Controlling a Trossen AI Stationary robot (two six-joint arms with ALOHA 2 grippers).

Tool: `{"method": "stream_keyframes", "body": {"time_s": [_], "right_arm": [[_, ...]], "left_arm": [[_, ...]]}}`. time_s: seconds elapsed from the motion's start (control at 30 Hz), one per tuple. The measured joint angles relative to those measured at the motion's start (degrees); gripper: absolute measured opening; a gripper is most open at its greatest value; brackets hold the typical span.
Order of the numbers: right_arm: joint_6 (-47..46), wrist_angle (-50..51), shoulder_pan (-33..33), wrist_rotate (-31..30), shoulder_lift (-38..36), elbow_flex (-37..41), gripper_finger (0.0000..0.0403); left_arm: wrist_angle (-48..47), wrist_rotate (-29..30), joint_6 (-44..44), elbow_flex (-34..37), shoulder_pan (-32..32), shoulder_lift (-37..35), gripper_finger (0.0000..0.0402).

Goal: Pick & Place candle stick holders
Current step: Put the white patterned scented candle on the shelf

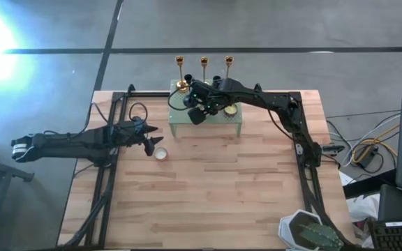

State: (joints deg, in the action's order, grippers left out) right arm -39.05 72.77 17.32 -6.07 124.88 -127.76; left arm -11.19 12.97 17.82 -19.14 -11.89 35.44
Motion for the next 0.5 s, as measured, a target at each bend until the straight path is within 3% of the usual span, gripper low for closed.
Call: {"method": "stream_keyframes", "body": {"time_s": [0.5], "right_arm": [[0.20,-0.88,0.00,-0.13,0.00,1.25,0.0285]], "left_arm": [[-0.27,-0.04,0.00,0.00,-0.01,0.00,0.0268]]}}
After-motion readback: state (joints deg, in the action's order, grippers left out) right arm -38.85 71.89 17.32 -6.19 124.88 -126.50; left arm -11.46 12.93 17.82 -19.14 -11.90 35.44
